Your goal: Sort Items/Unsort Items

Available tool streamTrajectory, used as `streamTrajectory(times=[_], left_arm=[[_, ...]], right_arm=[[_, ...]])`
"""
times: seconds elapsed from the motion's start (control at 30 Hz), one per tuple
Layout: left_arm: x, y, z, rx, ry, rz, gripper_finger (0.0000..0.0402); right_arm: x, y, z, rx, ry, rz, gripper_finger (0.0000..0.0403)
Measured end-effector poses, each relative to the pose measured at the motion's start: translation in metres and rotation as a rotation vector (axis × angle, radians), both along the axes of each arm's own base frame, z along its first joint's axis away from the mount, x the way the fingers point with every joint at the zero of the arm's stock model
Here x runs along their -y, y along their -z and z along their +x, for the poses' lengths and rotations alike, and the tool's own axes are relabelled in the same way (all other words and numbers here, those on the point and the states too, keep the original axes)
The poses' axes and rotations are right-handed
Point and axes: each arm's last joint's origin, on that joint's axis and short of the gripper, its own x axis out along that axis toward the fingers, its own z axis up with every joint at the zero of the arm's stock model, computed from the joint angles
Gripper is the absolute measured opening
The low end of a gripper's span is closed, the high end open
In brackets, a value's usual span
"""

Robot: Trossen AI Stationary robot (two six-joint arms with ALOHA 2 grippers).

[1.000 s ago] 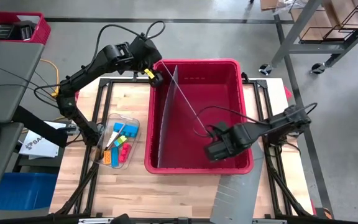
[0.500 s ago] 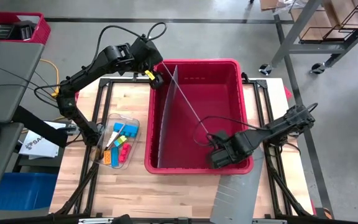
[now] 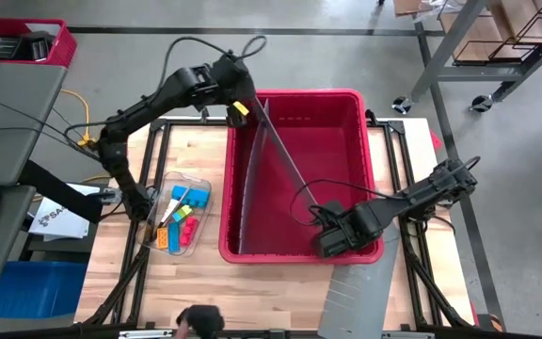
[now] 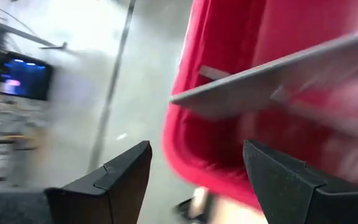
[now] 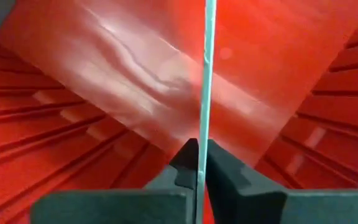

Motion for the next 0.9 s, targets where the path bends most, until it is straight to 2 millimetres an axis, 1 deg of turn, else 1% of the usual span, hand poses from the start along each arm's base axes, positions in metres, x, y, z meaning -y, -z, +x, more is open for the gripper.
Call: streamTrajectory(times=[0.07,0.13,0.23,0.37,0.43,0.57,0.63,0.83,0.9], left_arm=[[-0.006,0.011,0.007,-0.114,0.022,0.053,0.0253],[-0.01,0.021,0.015,-0.199,0.052,0.078,0.0253],[-0.007,0.026,0.024,-0.224,0.065,0.099,0.0253],[0.011,0.012,0.029,-0.209,0.144,0.119,0.0253],[0.02,0.002,0.033,-0.177,0.171,0.135,0.0253],[0.032,-0.012,0.034,-0.116,0.278,0.093,0.0253],[0.035,-0.013,0.034,-0.113,0.291,0.085,0.0253],[0.039,-0.002,0.036,-0.199,0.365,0.022,0.0253],[0.036,0.001,0.039,-0.231,0.384,0.059,0.0253]], right_arm=[[-0.001,-0.005,-0.001,0.004,-0.007,-0.001,0.0004],[-0.003,-0.009,-0.001,0.017,-0.011,0.006,0.0007],[-0.002,-0.01,-0.002,0.01,-0.012,0.002,0.0005],[-0.003,-0.01,-0.001,0.009,-0.046,-0.001,0.0003],[-0.002,-0.01,-0.001,0.005,-0.08,-0.007,0.0002],[-0.001,-0.01,-0.003,-0.023,-0.155,-0.033,0.0002],[-0.002,-0.011,-0.003,-0.017,-0.176,-0.038,0.0001],[0.0,-0.017,-0.007,-0.01,-0.212,-0.017,0.0001],[0.0,-0.017,-0.007,-0.013,-0.223,-0.01,0.0001]])
